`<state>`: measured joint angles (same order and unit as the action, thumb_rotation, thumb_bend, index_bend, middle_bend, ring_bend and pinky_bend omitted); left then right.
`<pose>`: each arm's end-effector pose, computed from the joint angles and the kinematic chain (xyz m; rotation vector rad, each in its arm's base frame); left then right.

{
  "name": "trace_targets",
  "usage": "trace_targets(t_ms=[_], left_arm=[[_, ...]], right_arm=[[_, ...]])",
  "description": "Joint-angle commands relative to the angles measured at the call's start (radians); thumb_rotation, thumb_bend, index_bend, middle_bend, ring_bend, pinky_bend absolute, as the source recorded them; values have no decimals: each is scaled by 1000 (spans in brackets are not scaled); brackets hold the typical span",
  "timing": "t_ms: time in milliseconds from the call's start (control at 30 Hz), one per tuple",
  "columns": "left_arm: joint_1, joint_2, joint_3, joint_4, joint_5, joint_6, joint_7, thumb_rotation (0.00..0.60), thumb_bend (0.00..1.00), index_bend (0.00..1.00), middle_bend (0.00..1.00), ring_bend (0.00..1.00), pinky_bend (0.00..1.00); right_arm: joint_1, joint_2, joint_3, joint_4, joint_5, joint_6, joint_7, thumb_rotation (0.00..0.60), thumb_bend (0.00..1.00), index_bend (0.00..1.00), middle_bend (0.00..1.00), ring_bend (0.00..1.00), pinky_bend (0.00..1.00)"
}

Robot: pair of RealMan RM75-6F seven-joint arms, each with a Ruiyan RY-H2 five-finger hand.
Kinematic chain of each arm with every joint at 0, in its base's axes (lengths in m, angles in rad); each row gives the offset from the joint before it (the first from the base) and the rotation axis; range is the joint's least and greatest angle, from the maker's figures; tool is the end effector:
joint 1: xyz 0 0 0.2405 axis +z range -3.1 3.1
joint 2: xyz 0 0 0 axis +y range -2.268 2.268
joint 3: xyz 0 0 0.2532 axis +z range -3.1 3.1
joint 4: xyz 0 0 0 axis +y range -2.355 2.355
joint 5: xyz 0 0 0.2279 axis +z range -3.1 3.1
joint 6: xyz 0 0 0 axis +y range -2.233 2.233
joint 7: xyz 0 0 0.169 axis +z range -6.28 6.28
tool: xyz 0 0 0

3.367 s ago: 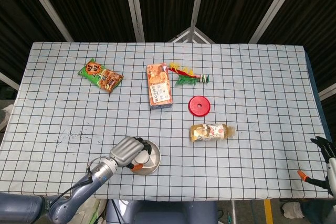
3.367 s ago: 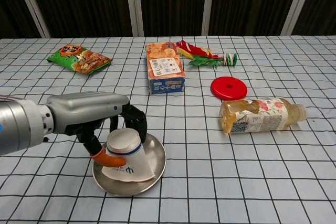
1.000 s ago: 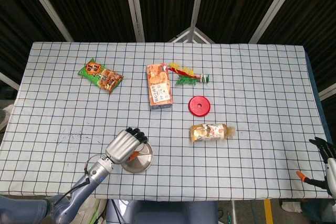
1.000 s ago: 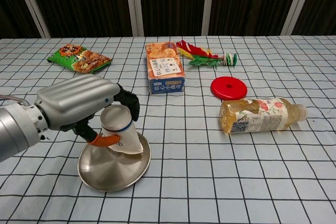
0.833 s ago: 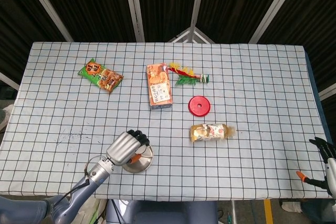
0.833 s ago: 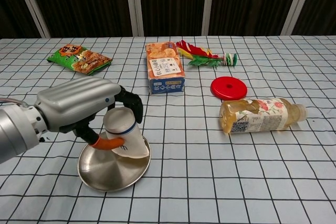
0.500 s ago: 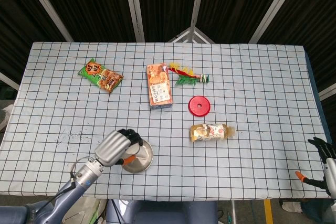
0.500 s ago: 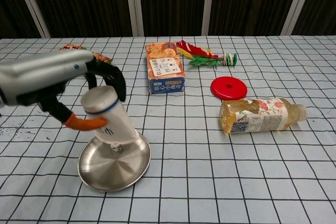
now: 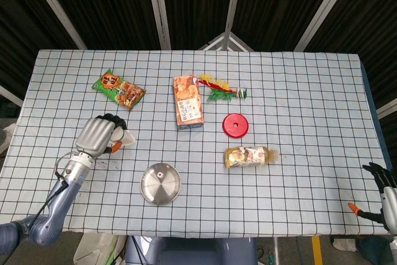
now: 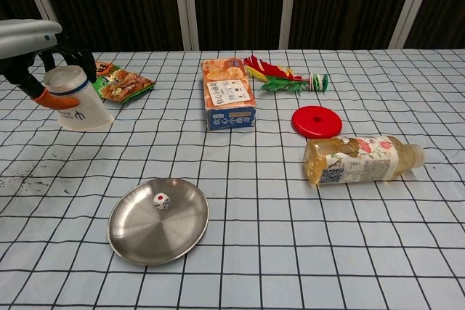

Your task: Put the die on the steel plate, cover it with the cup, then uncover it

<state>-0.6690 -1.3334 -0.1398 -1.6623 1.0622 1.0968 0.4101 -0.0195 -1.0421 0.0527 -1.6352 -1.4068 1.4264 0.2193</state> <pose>-0.1732 0.3579 0.0296 -1.7360 -0.8784 -0.8585 -0.3548 -0.1712 0.1627 1.1851 -1.1538 0.8803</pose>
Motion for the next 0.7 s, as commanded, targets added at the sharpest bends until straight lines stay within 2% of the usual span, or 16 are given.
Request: trace_targets(t_ms=[33,233,533,667,700], left_arm=[[-40,-90,-38,137,-68,-68,-30,600,442,476,350,278,398],[-70,-160,-50,231,-133,-107,-2,600,443,471,347,277,397],[-79,-187,-52,247,-213,-84,91,600,426,427,306,239,391],[-83,-180,-47,235,-263,-92,135,600,372,261,170,132,321],[-85,-173,-44,226,-281,-97,153,600,341,153,93,71,281]], right_arm=[[3,-4,1,4,7,-8,-6,600,56,199,142,131,0],[6,-7,1,11,15,-18,-5,600,56,200,142,131,0],[7,-8,0,13,12,-21,-5,600,56,199,142,131,0],[8,-9,-1,13,13,-22,-7,600,56,199,142,131,0],[8,-8,-1,12,13,-22,-7,600,56,200,142,131,0]])
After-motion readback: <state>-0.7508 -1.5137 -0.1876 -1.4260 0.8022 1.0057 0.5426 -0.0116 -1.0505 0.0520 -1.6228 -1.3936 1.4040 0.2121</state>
